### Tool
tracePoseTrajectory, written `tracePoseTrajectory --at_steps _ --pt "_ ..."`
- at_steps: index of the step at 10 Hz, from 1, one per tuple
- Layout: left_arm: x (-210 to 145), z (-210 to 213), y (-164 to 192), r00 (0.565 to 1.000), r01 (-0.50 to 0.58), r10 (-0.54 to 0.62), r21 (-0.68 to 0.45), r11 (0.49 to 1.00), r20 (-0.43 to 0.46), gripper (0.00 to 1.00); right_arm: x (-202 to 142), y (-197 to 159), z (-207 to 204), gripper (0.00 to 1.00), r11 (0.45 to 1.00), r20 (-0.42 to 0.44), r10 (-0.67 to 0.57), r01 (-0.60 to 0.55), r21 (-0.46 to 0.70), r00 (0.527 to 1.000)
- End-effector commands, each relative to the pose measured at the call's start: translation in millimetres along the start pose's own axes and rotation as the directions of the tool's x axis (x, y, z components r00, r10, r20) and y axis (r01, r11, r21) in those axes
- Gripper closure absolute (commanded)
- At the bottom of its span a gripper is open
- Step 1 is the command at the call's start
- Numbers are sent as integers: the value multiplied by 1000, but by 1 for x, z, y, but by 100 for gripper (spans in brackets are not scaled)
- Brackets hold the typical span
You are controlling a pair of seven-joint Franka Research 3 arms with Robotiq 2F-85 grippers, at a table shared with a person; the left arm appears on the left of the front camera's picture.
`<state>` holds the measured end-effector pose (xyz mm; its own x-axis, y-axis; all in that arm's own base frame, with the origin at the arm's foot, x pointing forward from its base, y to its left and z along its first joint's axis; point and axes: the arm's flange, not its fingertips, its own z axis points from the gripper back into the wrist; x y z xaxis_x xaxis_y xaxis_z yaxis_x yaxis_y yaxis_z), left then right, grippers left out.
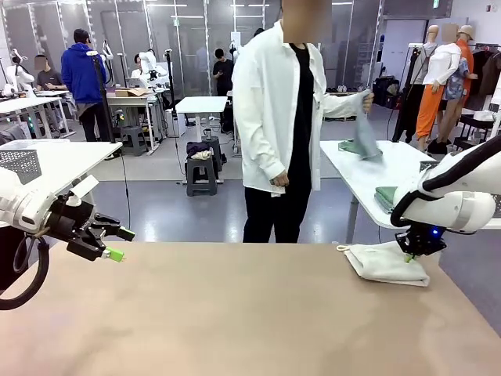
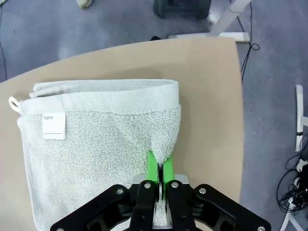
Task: Fold the towels and place them in the basket.
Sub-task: Place the folded Towel with hook on the right side of the table.
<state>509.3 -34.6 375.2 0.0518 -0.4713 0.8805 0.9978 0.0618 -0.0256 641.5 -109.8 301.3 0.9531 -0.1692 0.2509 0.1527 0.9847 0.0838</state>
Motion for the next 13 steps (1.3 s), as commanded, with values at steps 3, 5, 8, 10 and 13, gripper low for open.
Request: tracePoseTrajectory --at_steps 3,5,8,10,13 --pt "2 1 -1 1000 4 -4 5 1000 -2 0 3 3 1 75 1000 39 21 -21 17 999" --pt "2 1 -1 1000 4 -4 5 1000 -2 0 2 -1 6 72 1000 53 6 -7 21 999" --pt "2 1 -1 1000 4 -4 5 1000 -2 0 -13 -8 52 15 998 127 2 -9 55 992" --pt "2 1 -1 1000 4 -4 5 1000 -2 0 -38 -7 120 0 998 174 24 -33 50 984" --pt "2 1 -1 1000 4 -4 5 1000 -2 0 -94 -3 235 28 995 272 21 -47 89 962"
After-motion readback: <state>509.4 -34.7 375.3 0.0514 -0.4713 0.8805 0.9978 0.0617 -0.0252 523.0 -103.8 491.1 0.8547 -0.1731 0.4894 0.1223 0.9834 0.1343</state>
